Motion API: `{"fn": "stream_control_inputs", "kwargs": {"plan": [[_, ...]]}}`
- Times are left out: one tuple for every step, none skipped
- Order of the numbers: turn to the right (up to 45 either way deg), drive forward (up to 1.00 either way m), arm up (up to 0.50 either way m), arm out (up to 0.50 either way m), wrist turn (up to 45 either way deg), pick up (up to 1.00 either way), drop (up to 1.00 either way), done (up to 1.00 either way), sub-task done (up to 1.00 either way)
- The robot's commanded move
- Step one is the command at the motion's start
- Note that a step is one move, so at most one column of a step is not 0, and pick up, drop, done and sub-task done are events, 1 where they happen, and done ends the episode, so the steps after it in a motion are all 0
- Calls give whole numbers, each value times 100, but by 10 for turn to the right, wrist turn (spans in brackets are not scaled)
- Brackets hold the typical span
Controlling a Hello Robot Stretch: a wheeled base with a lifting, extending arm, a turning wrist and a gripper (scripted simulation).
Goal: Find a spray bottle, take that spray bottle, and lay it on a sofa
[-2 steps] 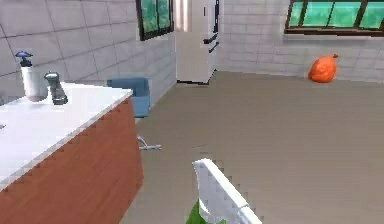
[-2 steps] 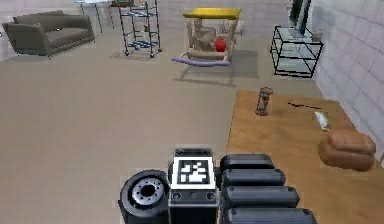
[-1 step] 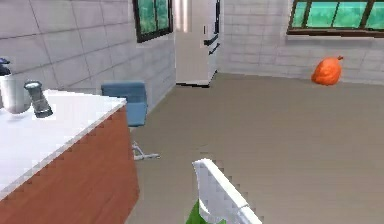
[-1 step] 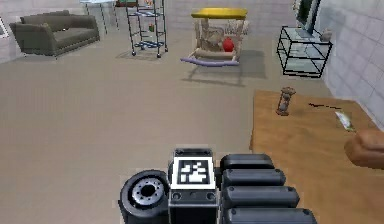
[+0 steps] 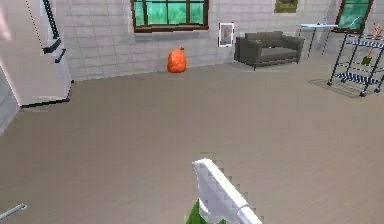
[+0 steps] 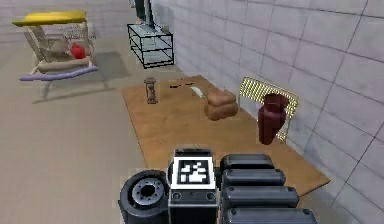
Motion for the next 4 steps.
{"fn": "stream_control_inputs", "kwargs": {"plan": [[0,35,0,0,0,0,0,0,0],[270,0,0,0,0,0,0,0,0],[0,100,0,0,0,0,0,0,0],[30,0,0,0,0,0,0,0,0]]}}
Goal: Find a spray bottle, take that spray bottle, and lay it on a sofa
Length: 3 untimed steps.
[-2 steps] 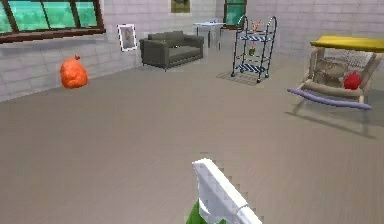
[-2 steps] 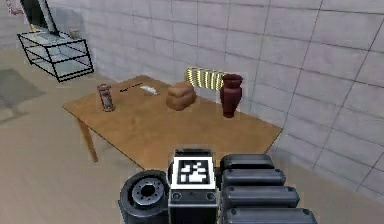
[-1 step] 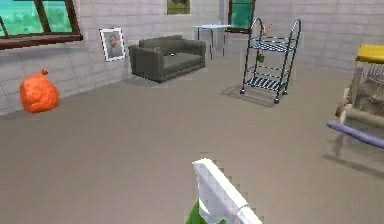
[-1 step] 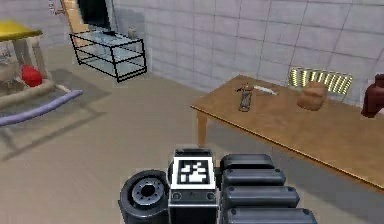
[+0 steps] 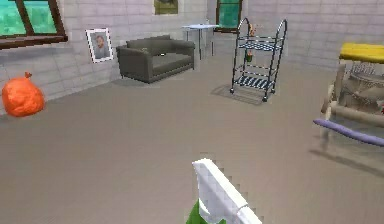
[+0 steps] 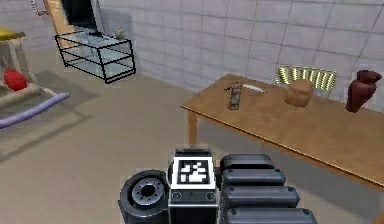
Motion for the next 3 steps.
{"fn": "stream_control_inputs", "kwargs": {"plan": [[0,100,0,0,0,0,0,0,0],[0,100,0,0,0,0,0,0,0],[0,100,0,0,0,0,0,0,0]]}}
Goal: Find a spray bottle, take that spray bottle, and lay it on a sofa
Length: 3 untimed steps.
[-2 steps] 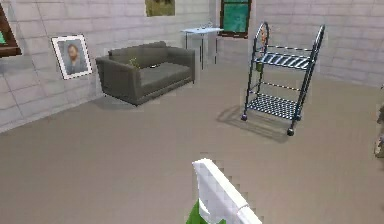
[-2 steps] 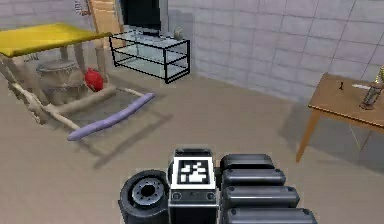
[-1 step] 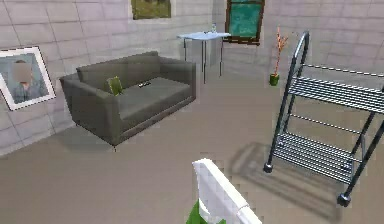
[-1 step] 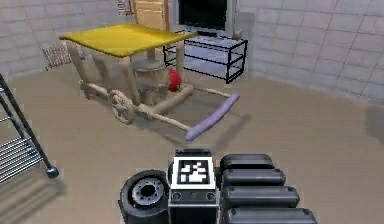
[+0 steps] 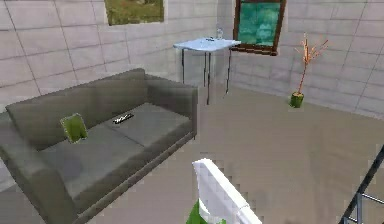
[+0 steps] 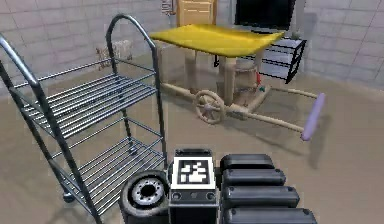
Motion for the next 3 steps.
{"fn": "stream_control_inputs", "kwargs": {"plan": [[0,100,0,0,0,0,0,0,0],[-60,0,0,0,0,0,0,0,0],[120,0,0,0,0,0,0,0,0]]}}
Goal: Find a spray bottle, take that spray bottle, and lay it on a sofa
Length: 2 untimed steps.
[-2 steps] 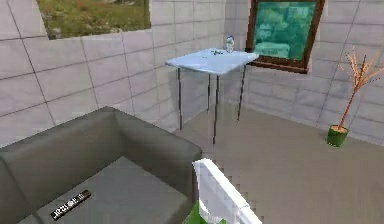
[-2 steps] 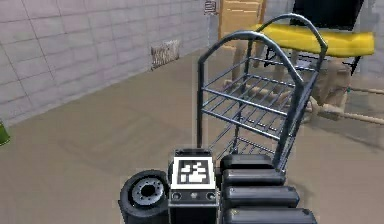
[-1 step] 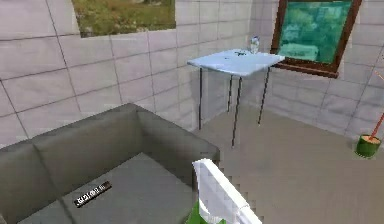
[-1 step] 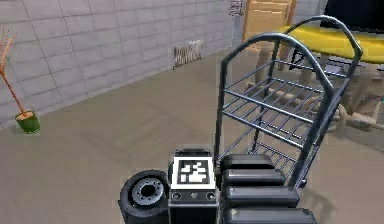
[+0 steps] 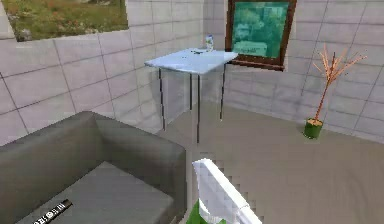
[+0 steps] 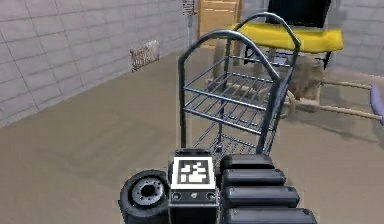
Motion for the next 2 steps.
{"fn": "stream_control_inputs", "kwargs": {"plan": [[30,0,0,0,0,0,0,0,0],[-270,0,0,0,0,0,0,0,0]]}}
